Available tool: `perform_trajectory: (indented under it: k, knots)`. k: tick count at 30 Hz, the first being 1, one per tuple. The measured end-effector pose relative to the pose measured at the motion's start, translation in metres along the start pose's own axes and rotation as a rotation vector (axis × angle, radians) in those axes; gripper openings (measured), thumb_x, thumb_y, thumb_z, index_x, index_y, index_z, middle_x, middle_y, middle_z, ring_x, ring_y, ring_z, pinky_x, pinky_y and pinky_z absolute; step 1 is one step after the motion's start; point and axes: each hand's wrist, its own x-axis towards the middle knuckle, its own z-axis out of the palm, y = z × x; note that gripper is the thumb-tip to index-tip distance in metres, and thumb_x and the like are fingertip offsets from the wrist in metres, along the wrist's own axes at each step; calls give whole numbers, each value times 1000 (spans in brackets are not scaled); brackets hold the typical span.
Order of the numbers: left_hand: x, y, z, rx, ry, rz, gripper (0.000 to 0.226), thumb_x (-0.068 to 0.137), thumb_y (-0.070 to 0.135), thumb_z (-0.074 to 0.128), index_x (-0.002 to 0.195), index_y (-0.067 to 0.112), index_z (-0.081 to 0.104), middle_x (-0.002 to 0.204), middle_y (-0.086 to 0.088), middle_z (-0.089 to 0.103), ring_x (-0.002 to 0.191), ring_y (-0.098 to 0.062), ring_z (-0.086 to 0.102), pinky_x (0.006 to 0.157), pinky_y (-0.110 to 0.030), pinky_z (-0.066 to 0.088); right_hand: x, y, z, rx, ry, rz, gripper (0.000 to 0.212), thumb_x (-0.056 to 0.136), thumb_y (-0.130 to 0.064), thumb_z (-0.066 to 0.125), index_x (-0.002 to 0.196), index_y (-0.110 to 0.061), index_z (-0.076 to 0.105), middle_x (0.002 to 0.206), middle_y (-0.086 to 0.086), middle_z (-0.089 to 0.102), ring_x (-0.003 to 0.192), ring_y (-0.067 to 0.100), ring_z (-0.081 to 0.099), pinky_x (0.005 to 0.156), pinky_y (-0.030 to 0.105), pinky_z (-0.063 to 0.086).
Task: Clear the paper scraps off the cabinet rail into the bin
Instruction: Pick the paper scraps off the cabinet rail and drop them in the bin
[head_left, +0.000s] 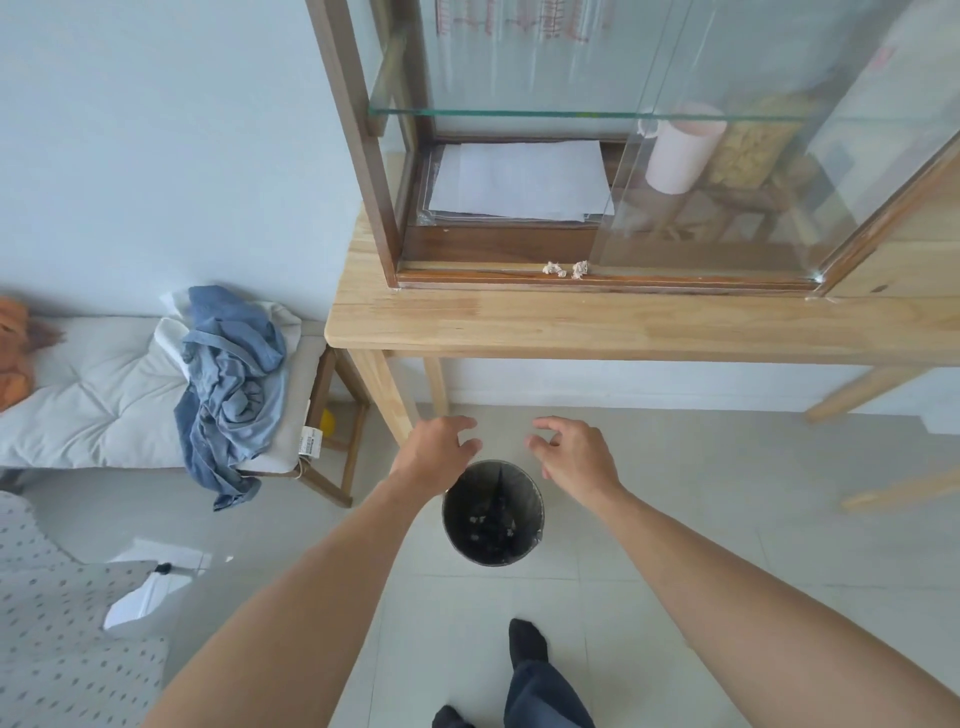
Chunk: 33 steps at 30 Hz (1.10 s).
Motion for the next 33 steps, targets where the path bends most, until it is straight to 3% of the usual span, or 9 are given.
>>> perform_trajectory:
  k: [3,5,11,16,19,22,25,28,33]
  knots:
    - [-5,14,-23,-1,50,56,39,100,36,65,137,25,66,81,10,66,72,-7,63,80,-28,53,-7,-18,-15,11,35,-28,36,101,-39,68,134,-26,74,70,-3,74,76,21,75,90,41,61]
    - [-8,25,-41,14,79,92,38,99,36,65,136,26,67,76,11,60,69,-6,59,77,-26,49,-9,-29,-27,14,62,-40,37,101,-41,68,135,-26,74,75,-1,73,79,23,75,91,41,61]
    - [-13,62,-97,30,191,214,37,99,33,67,134,21,69,103,0,70,95,-24,64,94,-41,54,-14,-68,-68,48,170,-114,32,101,-40,66,129,-27,76,61,-4,72,71,17,73,84,40,62]
    - [-6,83,-125,44,247,226,37,99,37,66,135,25,68,84,6,65,97,-26,66,85,-34,52,-5,-93,-100,67,244,-157,31,102,-37,65,128,-26,76,61,-7,71,65,11,73,79,39,62]
    - [3,94,-130,44,269,240,38,99,38,66,134,25,69,79,8,63,94,-24,67,79,-30,48,6,-102,-114,71,270,-171,30,102,-35,66,127,-23,77,70,-5,73,70,15,75,81,41,63]
    - [16,106,-132,48,276,253,38,98,38,67,133,24,70,82,5,66,97,-24,68,82,-32,51,22,-107,-126,88,279,-169,29,101,-35,67,126,-26,77,83,3,76,81,25,74,83,43,62]
    - [29,119,-131,65,273,251,38,98,41,66,134,28,69,88,2,71,100,-25,68,78,-32,49,36,-109,-133,119,271,-178,31,101,-35,66,129,-26,76,85,3,74,75,22,64,79,43,61]
    - [43,131,-128,68,275,249,37,98,39,66,134,29,69,85,3,71,98,-24,67,75,-29,44,51,-109,-138,106,279,-178,33,101,-37,67,131,-26,75,96,8,81,87,26,74,82,42,61]
    - [68,146,-117,80,284,293,38,98,37,68,134,26,69,109,-3,77,105,-25,68,86,-32,51,72,-111,-139,22,277,-169,40,101,-40,65,140,-30,70,103,3,82,102,29,76,89,42,60]
